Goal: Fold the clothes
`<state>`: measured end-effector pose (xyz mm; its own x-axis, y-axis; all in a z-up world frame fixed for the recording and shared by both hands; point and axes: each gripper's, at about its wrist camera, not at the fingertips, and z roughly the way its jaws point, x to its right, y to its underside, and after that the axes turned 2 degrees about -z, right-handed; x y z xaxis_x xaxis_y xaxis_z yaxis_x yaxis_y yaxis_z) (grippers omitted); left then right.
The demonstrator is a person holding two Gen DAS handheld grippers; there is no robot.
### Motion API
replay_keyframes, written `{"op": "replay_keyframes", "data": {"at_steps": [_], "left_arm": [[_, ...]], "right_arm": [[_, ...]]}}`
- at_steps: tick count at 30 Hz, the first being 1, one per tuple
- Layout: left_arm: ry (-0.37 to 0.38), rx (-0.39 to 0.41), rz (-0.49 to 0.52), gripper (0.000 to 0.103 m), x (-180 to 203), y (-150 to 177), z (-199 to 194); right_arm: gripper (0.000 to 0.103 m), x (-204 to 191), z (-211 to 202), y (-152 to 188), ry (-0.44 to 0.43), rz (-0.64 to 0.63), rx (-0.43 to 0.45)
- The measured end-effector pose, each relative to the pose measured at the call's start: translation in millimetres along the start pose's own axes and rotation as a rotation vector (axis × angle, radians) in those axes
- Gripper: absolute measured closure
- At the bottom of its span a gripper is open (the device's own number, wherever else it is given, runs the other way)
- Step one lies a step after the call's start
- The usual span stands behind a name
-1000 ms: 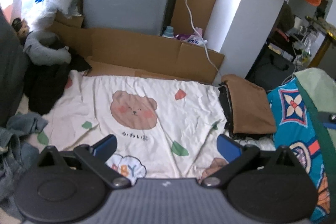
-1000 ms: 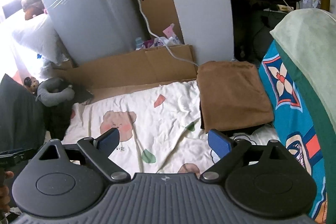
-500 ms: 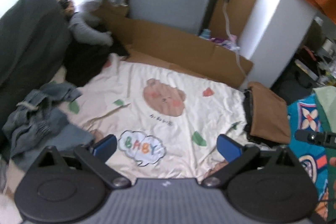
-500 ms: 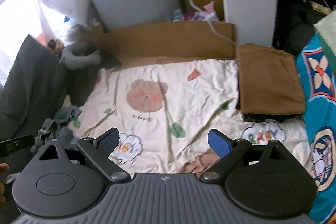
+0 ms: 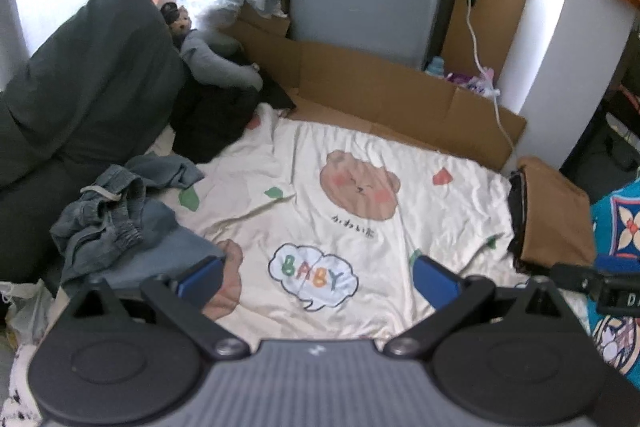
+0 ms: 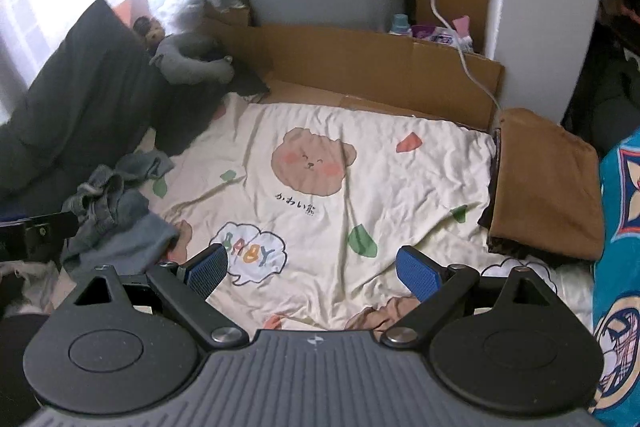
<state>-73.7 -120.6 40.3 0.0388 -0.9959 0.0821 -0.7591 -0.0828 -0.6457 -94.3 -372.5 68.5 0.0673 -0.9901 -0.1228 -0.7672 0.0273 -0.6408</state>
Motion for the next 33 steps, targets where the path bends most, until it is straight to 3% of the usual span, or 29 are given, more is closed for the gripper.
{"op": "replay_keyframes", "data": {"at_steps": [4,10,13,21,33], "left_arm": [[-0.075,-0.013,0.012,0.001,0,3,0],[-0.115,-0.051,0.092,0.001,4,17,3],[-0.114,-0.040,0.053,0.001,-1,16,4],[-0.129,-0.032,0.069,0.001,2,13,10],[-0.113,-0.018,0.037,0.001,-4,9,16]], "right_arm": [[0.008,-1,5,2,-0.018,0.008,-0.022],[0.008,-6,11,6,-0.044,0.020,-0.055],[0.008,-10,14,8,-0.053,0.030,-0.065],[0.008,-17,18,12,-0.055,0.050,-0.084],[0.003,-19,20,14,0.008,0.060,-0.060]]}}
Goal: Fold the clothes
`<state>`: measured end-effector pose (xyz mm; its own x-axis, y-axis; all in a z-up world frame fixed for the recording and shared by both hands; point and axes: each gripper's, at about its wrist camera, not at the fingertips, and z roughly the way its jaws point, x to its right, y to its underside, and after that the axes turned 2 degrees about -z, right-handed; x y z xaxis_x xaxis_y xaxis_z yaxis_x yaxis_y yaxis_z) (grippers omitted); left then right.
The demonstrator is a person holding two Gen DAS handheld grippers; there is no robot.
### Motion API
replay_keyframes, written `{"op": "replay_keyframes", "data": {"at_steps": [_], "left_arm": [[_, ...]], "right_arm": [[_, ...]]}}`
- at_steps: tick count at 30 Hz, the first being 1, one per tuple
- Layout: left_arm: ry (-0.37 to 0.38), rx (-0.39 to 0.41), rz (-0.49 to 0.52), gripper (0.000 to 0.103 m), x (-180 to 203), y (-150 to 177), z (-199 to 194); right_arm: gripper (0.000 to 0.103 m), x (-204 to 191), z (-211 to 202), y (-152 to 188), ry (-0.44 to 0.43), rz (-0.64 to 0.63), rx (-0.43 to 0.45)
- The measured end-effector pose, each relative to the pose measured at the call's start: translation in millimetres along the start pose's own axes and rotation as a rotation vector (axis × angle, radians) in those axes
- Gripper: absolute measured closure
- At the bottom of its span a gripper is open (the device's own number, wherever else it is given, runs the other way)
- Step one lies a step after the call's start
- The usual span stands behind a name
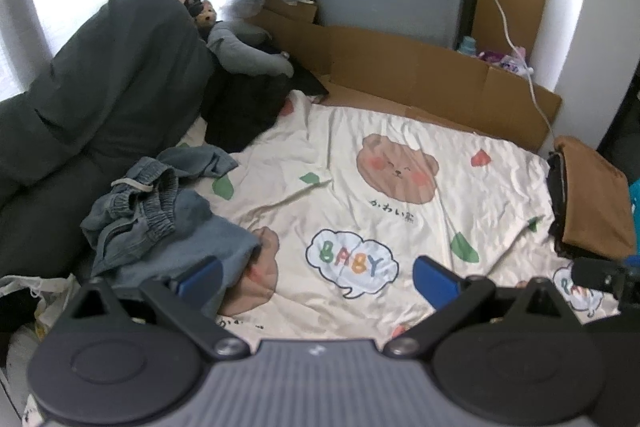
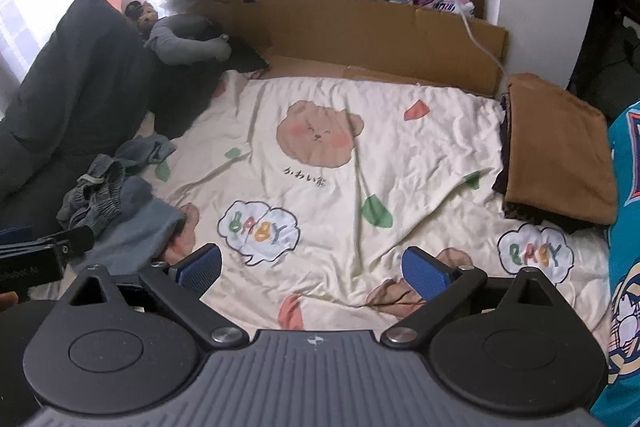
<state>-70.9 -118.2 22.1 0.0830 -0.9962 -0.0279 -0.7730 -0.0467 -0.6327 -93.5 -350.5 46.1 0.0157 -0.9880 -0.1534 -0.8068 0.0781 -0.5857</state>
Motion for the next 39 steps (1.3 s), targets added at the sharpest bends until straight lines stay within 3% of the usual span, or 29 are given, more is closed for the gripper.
{"op": "replay_keyframes", "data": {"at_steps": [13,22,26,31,36,39], "left_arm": [[-0.012,-0.030,-0.011,0.001,-7,-4,11],[0.012,-0.117,-0.021,0.001,-8,-5,11],[0.002,-0.067,-0.025,0.001,-9,0,-8],[0.050,-0.106,-0.058,0.001,-10,0,-2],[0.044,-0.037,-0.045,0.001,-3,2,-10],[0.051,-0.053,-0.055,0.001,-3,1,-3]], "right_arm": [[0.003,5,4,-1,0.020,0.008,-0.007],[0.003,5,7,-2,0.024,-0.002,-0.032],[0.003,-1,10,-3,0.014,-0.016,-0.064],[0.003,-9,13,-3,0.027,-0.046,-0.078],[0.003,-10,16,-2,0.022,-0.056,-0.091],[0.003,-6,18,-1,0.024,-0.036,-0.101]]}}
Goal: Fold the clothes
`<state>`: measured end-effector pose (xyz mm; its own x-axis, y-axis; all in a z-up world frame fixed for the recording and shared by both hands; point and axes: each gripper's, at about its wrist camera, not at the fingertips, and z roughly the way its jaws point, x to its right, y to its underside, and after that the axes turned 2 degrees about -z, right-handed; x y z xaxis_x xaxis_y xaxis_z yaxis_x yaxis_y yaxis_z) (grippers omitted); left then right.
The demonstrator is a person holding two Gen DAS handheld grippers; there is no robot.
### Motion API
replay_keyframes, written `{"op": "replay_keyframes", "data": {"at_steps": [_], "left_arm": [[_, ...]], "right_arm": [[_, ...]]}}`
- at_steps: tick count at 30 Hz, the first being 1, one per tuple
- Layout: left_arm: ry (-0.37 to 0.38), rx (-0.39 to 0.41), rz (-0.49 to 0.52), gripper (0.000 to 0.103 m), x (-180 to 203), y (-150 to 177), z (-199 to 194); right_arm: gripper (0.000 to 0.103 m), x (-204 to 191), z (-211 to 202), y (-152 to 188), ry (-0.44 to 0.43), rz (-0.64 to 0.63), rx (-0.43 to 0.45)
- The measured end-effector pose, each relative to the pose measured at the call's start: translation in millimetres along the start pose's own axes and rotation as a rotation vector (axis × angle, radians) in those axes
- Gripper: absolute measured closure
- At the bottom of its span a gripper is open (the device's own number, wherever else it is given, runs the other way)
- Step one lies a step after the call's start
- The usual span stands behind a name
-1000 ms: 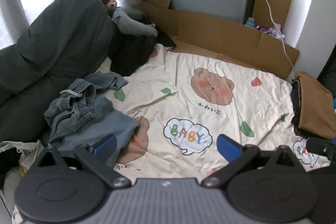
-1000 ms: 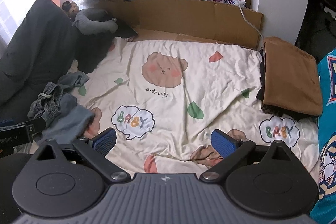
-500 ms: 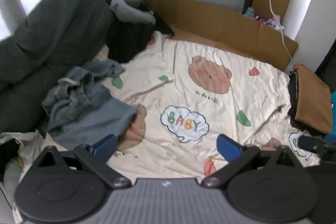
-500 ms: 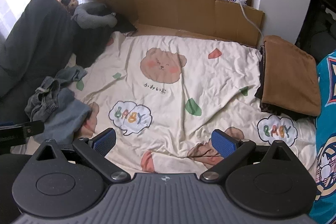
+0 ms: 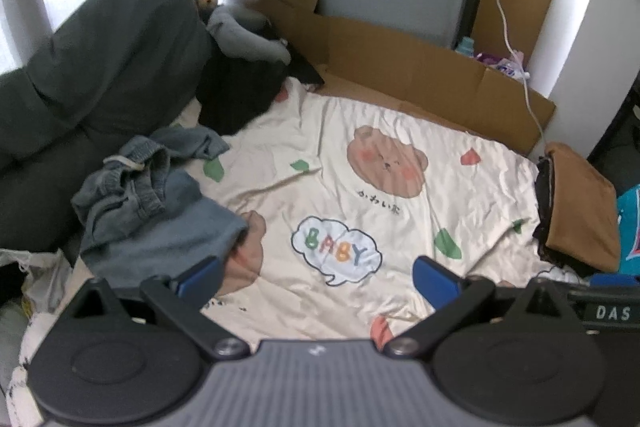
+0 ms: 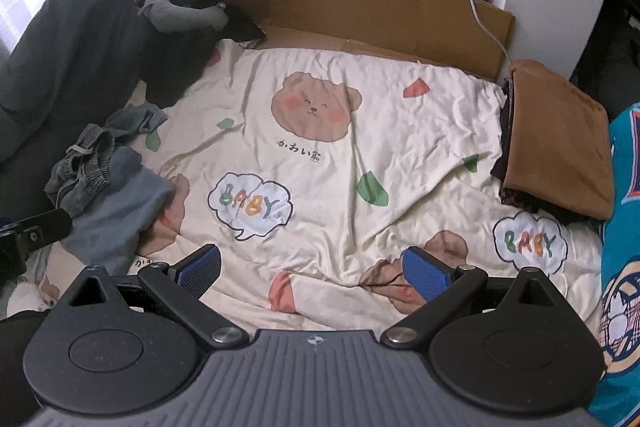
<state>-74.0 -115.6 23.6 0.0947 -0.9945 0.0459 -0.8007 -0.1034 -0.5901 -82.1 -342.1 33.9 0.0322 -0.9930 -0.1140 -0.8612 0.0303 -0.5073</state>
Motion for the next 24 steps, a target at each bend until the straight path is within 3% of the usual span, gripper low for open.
{"op": "replay_keyframes", "data": {"at_steps": [14,24], "left_arm": [[0.014,-0.019,-0.038,0.001,-4,-1,9],[-0.019,-0.013,-0.032,0.001,-1,-1,9]], "right_arm": [[0.003,9,-4,2,0.010,0.032,0.025],[0.002,10,-6,1,0.012,0.034,0.048]]}}
